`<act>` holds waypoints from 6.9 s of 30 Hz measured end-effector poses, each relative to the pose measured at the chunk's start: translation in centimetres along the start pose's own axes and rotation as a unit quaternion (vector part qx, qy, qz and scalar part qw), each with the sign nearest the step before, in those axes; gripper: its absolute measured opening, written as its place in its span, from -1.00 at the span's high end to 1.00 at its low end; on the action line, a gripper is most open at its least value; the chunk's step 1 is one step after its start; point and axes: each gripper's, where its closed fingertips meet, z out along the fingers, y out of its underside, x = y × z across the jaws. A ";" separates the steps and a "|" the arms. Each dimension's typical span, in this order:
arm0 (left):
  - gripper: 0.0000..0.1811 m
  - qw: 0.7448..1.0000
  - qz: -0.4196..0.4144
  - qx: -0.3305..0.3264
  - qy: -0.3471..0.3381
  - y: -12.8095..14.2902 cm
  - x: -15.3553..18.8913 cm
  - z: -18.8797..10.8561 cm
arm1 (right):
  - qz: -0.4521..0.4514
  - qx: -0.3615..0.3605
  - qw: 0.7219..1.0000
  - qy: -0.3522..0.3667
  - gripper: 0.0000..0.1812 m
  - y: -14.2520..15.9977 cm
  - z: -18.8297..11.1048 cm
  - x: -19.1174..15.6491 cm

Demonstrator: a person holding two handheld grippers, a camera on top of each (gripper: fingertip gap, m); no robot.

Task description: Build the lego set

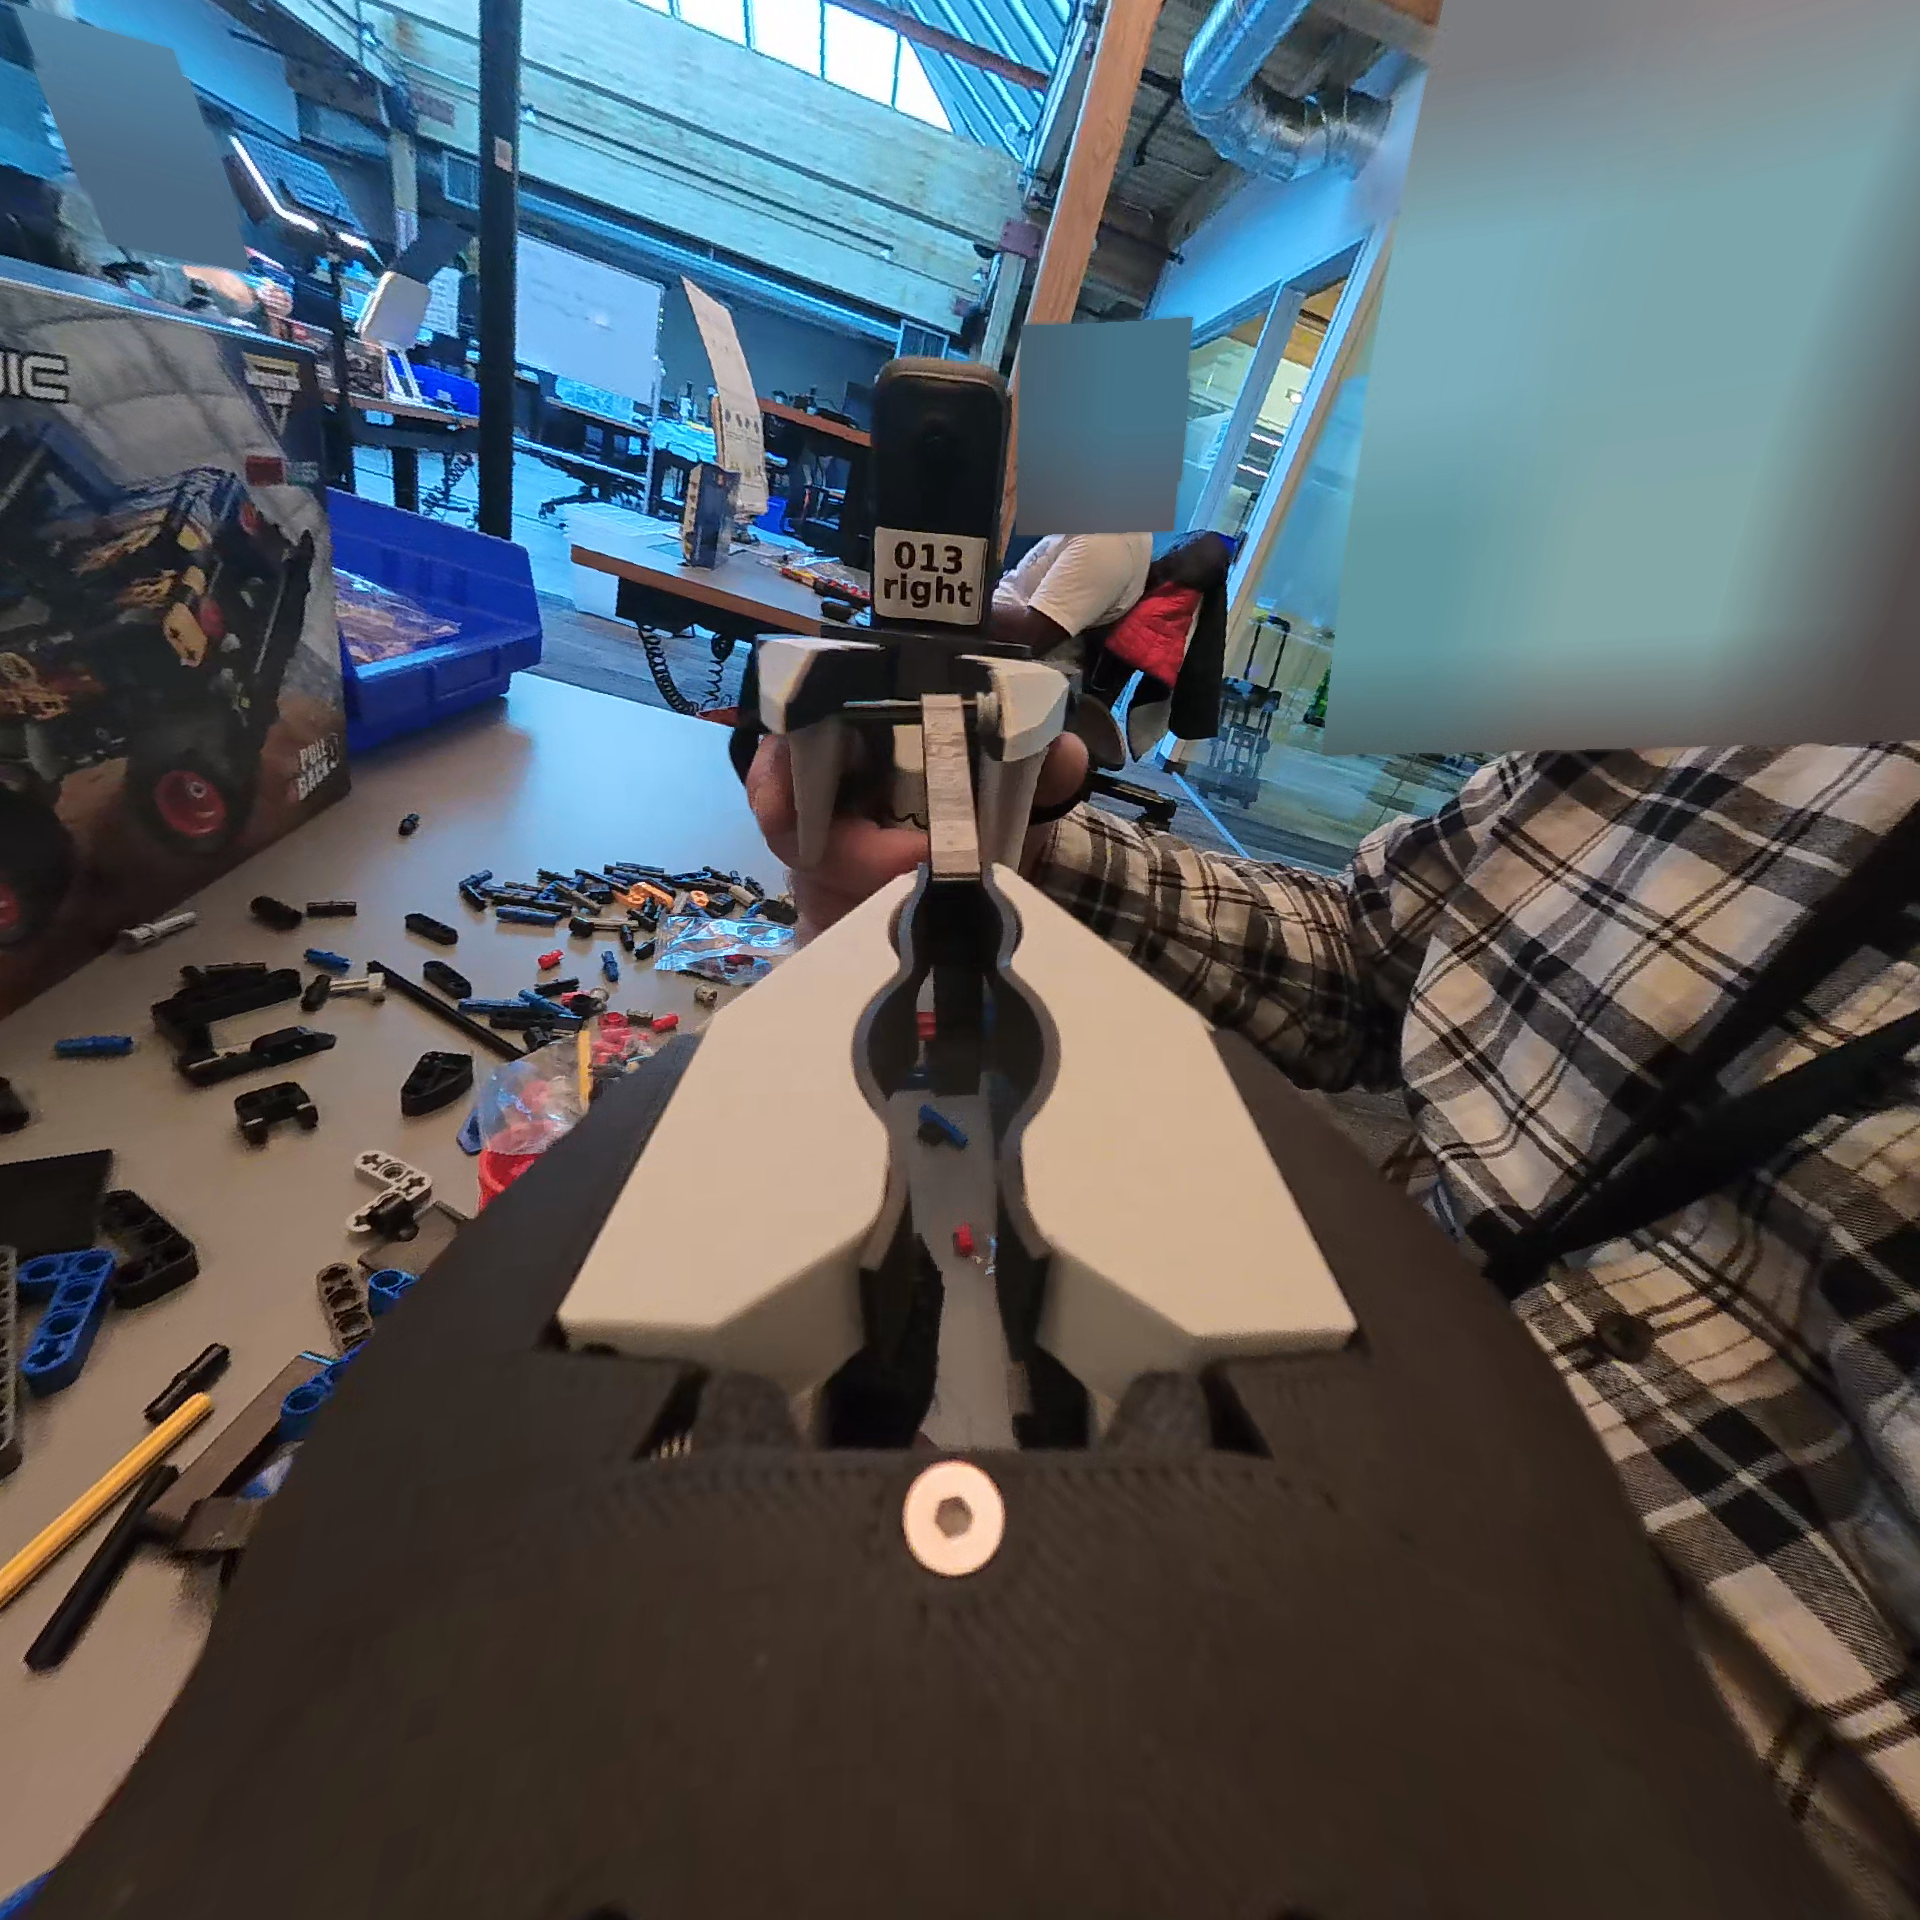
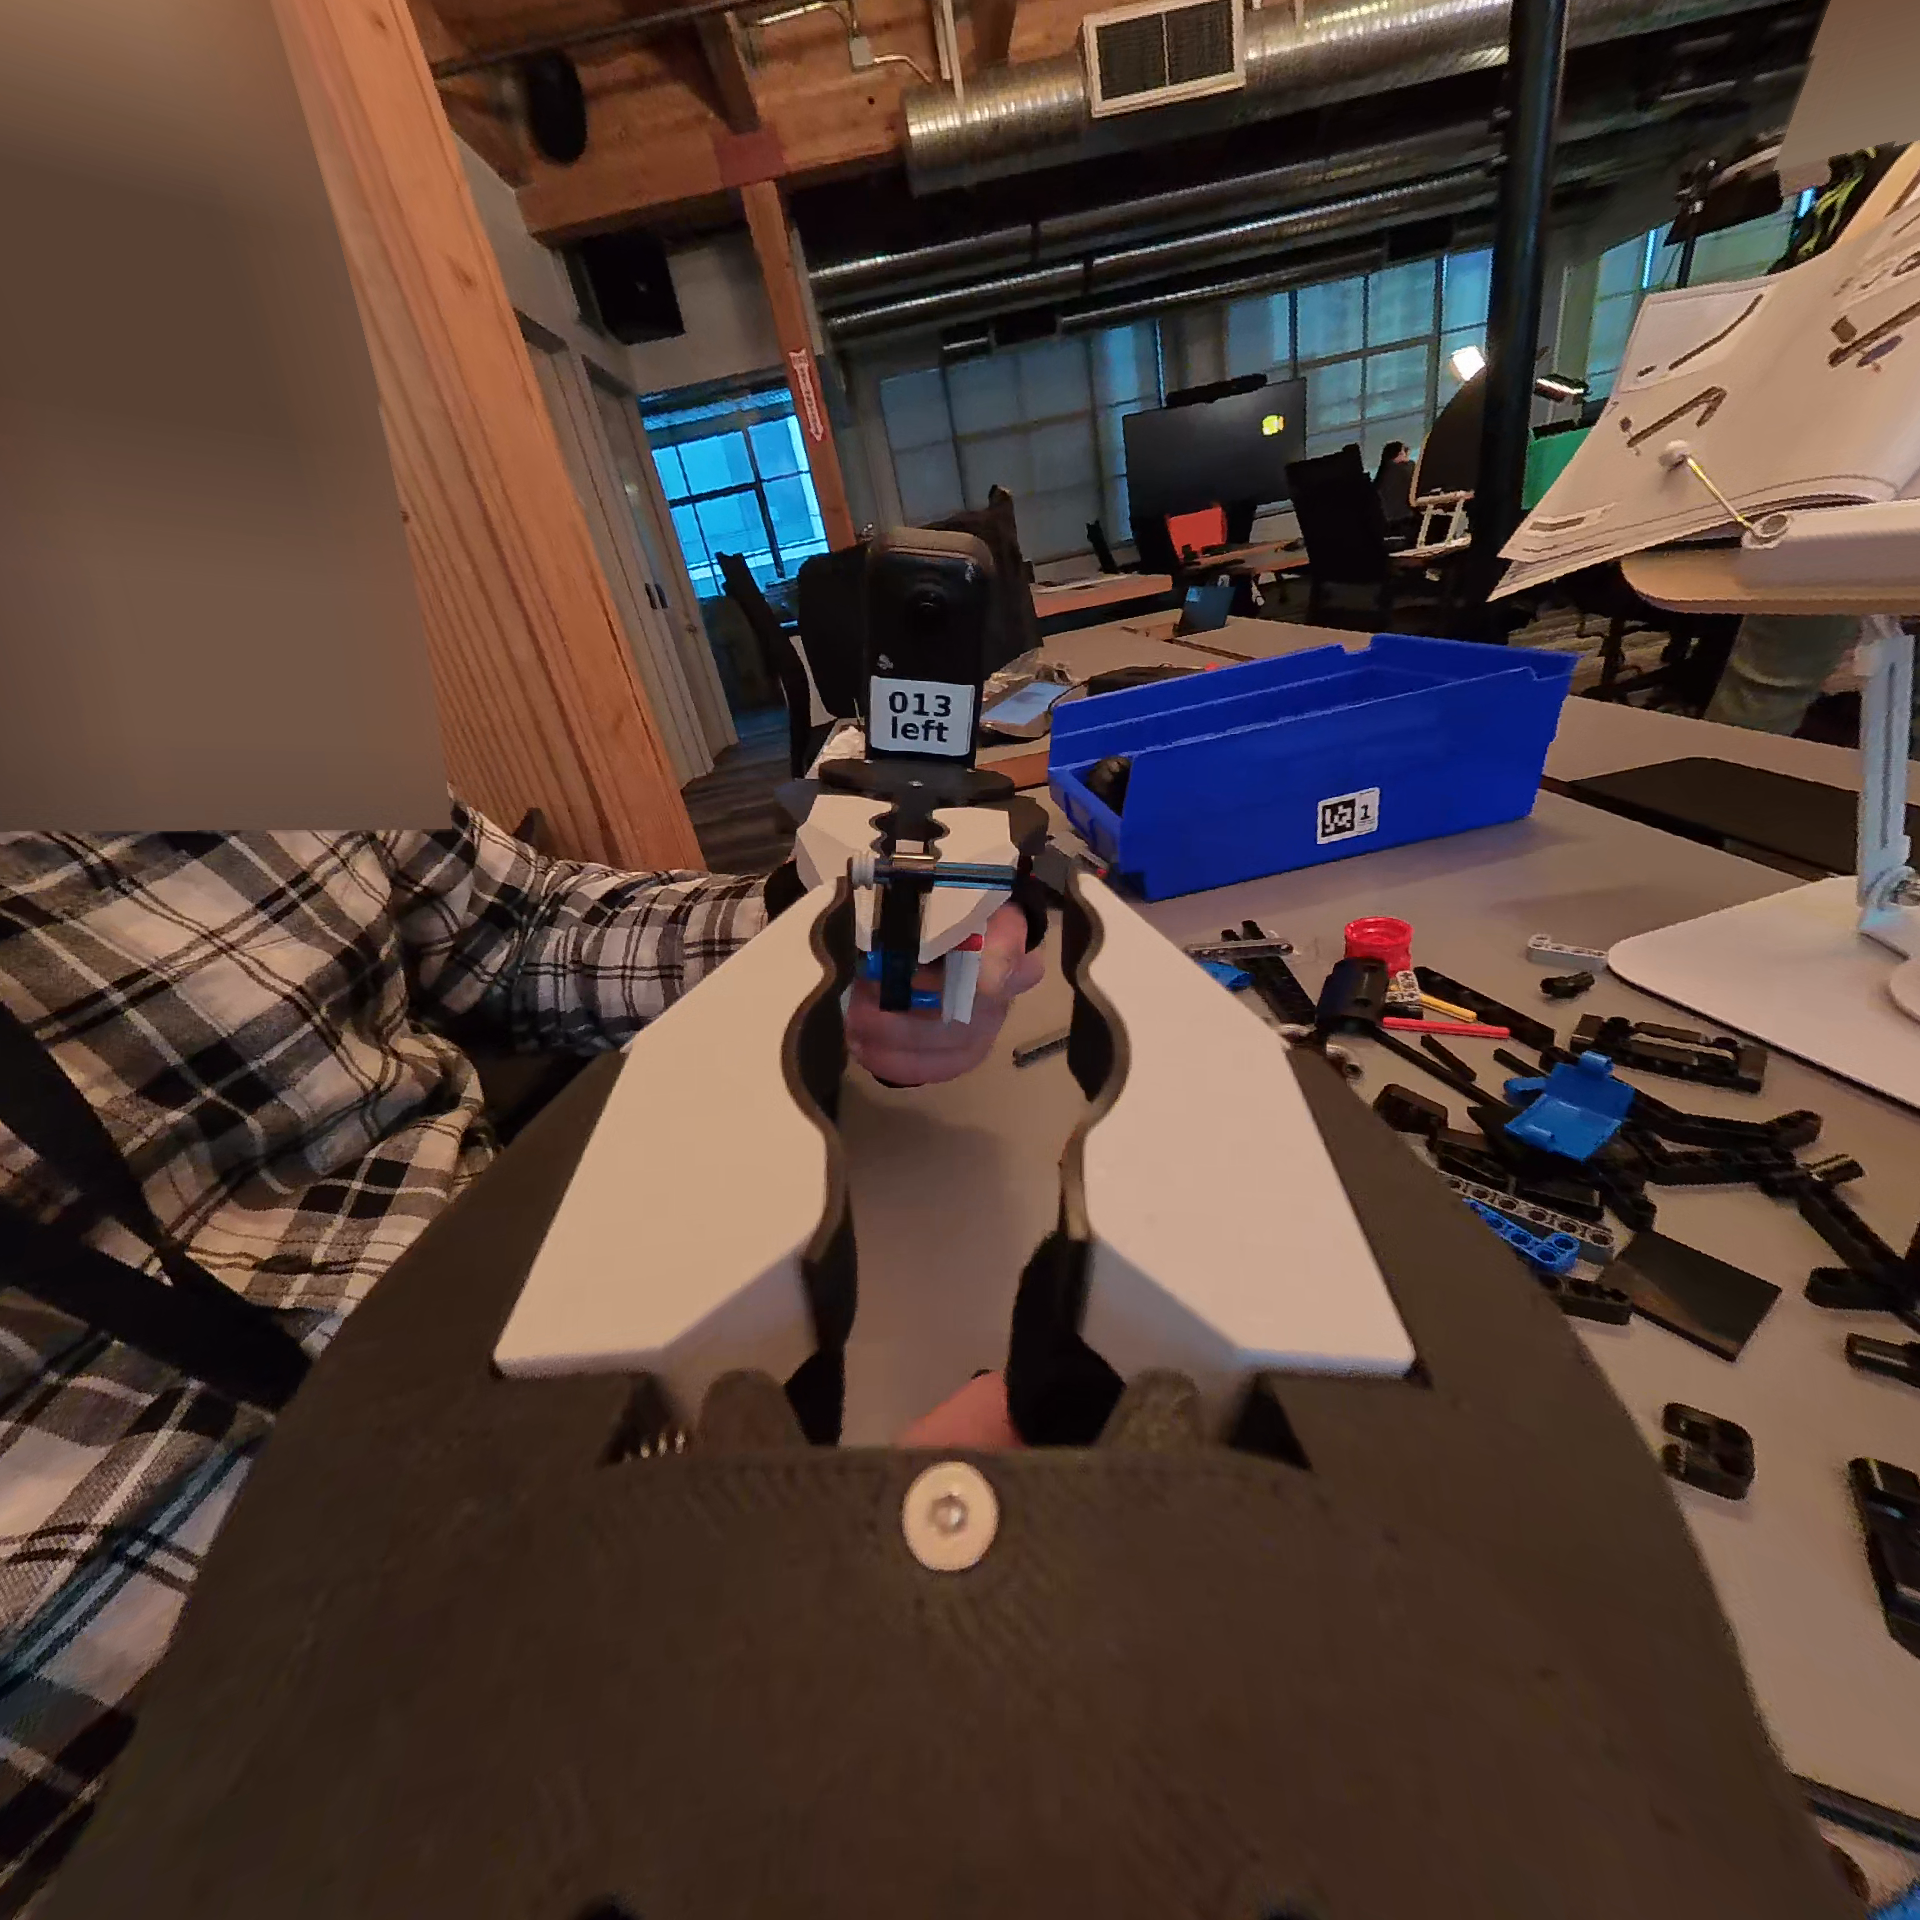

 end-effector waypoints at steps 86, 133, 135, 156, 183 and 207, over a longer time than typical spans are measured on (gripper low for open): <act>0.94 0.999 0.005 -0.028 -0.016 1.1 -0.4 0.8 | -0.005 0.015 1.000 -0.019 0.72 -0.5 -1.3 -0.6; 0.66 0.870 0.163 -0.395 -0.244 9.9 -5.6 -11.3 | -0.034 -0.034 0.995 0.091 0.73 1.6 -3.0 3.6; 0.67 0.861 0.177 -0.408 -0.246 10.0 -5.9 -11.5 | -0.035 -0.034 0.995 0.093 0.73 1.6 -3.0 3.6; 0.53 0.764 0.349 -0.244 -0.484 -19.1 -27.7 -10.5 | -0.205 -0.140 0.942 0.228 0.60 -2.5 -1.0 7.4; 0.58 0.786 0.317 -0.218 -0.485 -17.4 -32.7 -14.8 | -0.316 -0.361 0.815 0.326 0.47 -14.0 4.4 40.0; 0.59 0.785 0.316 -0.215 -0.487 -17.4 -32.9 -14.9 | -0.309 -0.347 0.830 0.308 0.58 -14.2 4.5 40.5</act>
